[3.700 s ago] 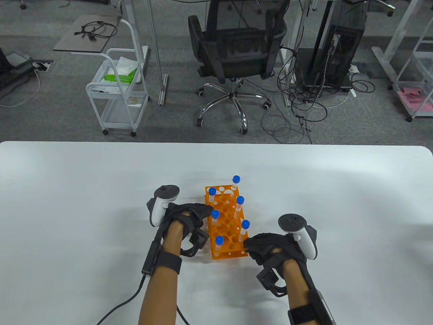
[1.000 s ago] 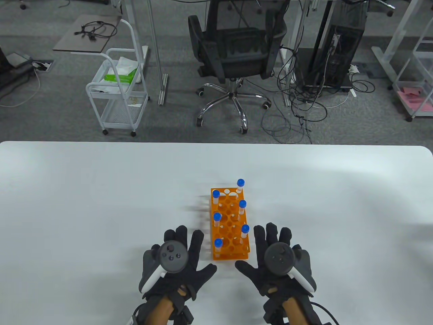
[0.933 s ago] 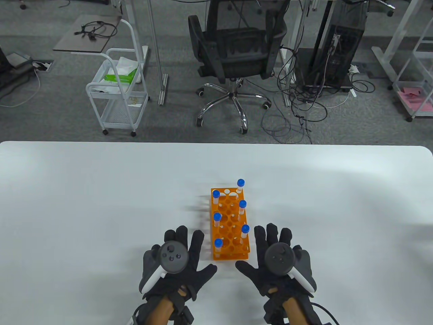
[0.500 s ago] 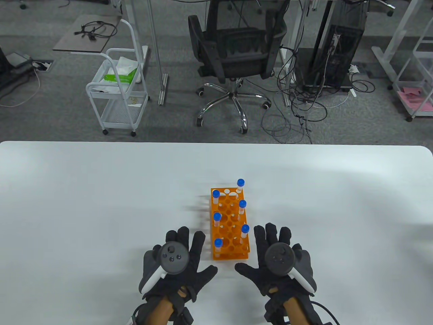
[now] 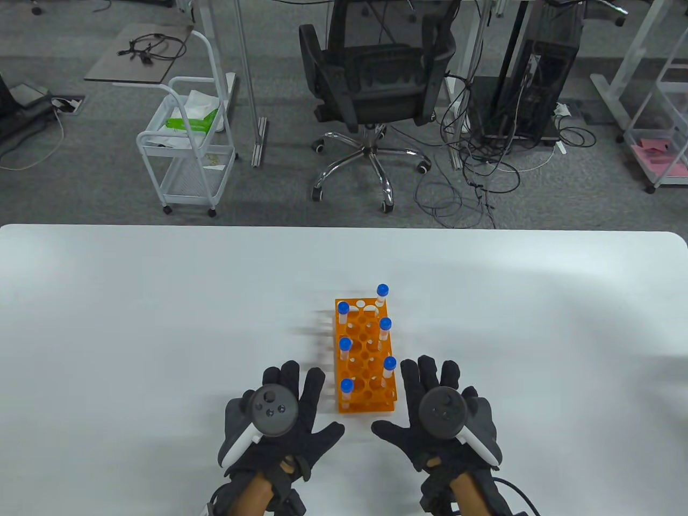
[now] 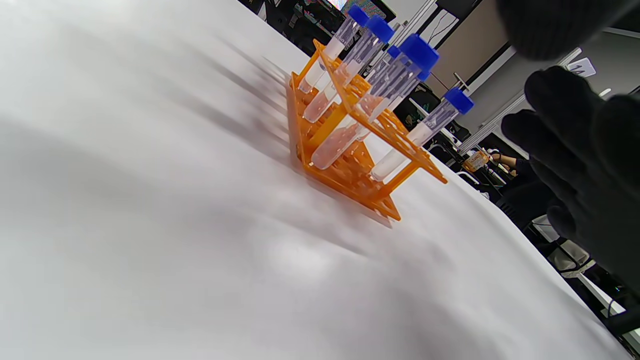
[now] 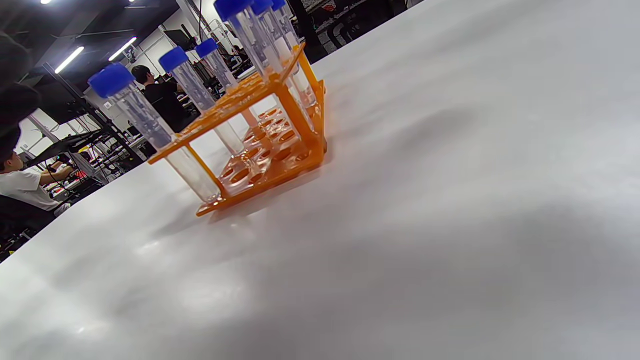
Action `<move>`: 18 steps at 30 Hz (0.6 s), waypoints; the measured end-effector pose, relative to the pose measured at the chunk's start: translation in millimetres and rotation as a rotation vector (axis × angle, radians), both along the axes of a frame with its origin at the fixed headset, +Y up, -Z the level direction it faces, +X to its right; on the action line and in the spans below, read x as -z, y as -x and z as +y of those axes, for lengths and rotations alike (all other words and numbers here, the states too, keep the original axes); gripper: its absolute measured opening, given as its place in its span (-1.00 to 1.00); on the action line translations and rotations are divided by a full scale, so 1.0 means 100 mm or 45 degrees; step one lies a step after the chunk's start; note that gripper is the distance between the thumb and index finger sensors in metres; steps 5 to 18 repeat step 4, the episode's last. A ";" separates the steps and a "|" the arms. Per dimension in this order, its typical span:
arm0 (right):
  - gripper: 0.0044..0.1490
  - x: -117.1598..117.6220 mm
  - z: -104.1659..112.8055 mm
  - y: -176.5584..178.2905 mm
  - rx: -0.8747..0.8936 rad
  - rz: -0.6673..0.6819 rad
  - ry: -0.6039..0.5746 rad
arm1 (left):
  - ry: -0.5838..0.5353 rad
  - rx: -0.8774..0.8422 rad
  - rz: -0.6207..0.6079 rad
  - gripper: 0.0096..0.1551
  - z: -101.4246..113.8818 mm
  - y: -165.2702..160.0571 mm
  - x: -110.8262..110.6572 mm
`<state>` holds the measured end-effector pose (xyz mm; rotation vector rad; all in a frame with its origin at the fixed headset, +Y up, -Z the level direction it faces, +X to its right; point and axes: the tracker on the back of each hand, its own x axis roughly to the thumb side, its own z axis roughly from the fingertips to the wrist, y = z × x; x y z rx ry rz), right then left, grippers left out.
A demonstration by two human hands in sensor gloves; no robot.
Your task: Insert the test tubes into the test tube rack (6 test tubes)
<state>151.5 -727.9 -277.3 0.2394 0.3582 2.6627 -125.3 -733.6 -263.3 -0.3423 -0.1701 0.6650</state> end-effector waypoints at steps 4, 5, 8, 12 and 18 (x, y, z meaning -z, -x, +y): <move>0.38 0.00 0.00 0.00 -0.003 0.000 0.005 | 0.009 -0.003 -0.002 0.04 0.00 0.00 0.00; 0.38 0.00 0.00 0.00 -0.003 0.000 0.005 | 0.009 -0.003 -0.002 0.04 0.00 0.00 0.00; 0.38 0.00 0.00 0.00 -0.003 0.000 0.005 | 0.009 -0.003 -0.002 0.04 0.00 0.00 0.00; 0.38 0.00 0.00 0.00 -0.003 0.000 0.005 | 0.009 -0.003 -0.002 0.04 0.00 0.00 0.00; 0.38 0.00 0.00 0.00 -0.003 0.000 0.005 | 0.009 -0.003 -0.002 0.04 0.00 0.00 0.00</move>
